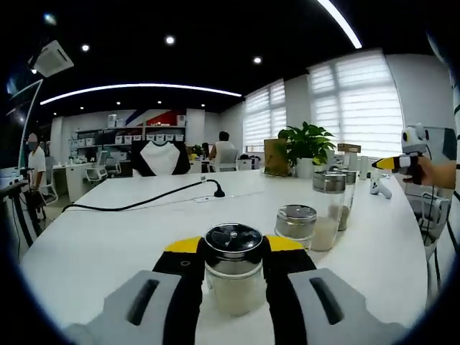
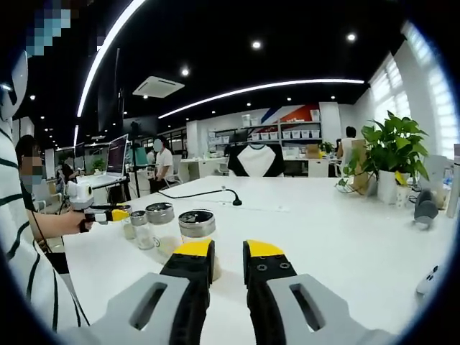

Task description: Rotate the seasoning bottle until the label or dispensing opening points toward the visible target arrow and the bottle remains upright within the marked orientation range

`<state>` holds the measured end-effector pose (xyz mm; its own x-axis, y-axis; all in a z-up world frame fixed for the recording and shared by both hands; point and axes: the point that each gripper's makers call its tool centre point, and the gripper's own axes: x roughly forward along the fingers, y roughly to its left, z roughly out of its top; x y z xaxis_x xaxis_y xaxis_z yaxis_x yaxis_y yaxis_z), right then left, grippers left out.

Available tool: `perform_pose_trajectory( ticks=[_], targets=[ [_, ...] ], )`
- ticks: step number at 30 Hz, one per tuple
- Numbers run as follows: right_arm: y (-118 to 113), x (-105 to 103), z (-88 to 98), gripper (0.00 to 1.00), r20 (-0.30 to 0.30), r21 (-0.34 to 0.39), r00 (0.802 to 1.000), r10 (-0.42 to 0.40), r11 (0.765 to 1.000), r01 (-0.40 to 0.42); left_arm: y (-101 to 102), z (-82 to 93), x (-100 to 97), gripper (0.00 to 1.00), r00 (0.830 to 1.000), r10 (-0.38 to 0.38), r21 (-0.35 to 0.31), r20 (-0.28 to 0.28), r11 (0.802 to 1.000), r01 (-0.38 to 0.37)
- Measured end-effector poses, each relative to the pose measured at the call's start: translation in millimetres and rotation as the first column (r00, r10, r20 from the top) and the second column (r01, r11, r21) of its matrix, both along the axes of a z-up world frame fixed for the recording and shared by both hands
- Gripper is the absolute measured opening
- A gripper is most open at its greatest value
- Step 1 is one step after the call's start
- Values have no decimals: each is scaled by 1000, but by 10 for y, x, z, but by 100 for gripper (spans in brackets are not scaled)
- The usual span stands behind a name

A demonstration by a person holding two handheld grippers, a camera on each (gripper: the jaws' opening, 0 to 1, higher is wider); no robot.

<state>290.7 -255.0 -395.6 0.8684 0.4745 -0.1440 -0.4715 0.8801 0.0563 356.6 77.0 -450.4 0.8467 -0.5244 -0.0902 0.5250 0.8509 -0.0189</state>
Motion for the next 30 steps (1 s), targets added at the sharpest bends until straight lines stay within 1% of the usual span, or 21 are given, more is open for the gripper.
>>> perform_pose_trajectory(
  ticks=[3,5,8,10,13,15,17,21,22,24,25,26,27,29,30],
  targets=[
    [-27,-3,12,13,9,5,1000,-25,1000,25,16,-1,12,33,999,53,-1,5,999,-53],
    [-29,-13,3,13,10,1,1000,-29,1000,29,22,-2,15,33,996,84,1,21,996,-84],
    [-27,-21,-16,13,3,7,1000,-29,1000,29,29,-3,10,33,994,109,-5,27,994,-109],
    [-31,-24,-18,13,3,-5,1000,-29,1000,29,40,-3,10,33,991,126,-10,38,992,-126],
    [-42,-32,25,13,16,7,999,-36,999,36,46,1,17,33,988,150,-6,36,989,-150],
    [-43,-34,16,13,15,7,999,-40,999,39,52,-2,19,33,987,160,2,34,987,-160],
    [-39,-41,-10,13,8,0,999,-39,999,39,65,-6,20,33,985,170,-3,36,985,-170],
    [-59,-59,1,13,15,2,999,-43,999,43,78,-12,16,33,980,192,-11,42,981,-192],
    [-69,-61,5,13,17,5,999,-47,999,46,75,-10,14,33,981,190,-10,48,982,-190],
    [-86,-67,9,13,19,11,998,-52,999,51,59,-9,3,33,985,164,-35,46,986,-163],
    [-85,-72,8,13,18,13,999,-50,999,50,54,-8,0,33,987,151,-21,57,989,-150],
    [-80,-81,6,14,17,12,999,-46,999,46,46,-5,-14,33,990,133,-33,45,991,-132],
    [-76,-85,5,14,18,11,999,-42,999,42,28,9,-33,33,993,114,-69,31,991,-111],
    [-72,-88,1,14,15,11,999,-39,999,39,51,88,-54,34,995,83,-96,57,992,-77],
    [-63,-89,0,14,15,13,999,-36,999,36,97,127,-53,36,994,86,-97,63,992,-80]
  ],
)
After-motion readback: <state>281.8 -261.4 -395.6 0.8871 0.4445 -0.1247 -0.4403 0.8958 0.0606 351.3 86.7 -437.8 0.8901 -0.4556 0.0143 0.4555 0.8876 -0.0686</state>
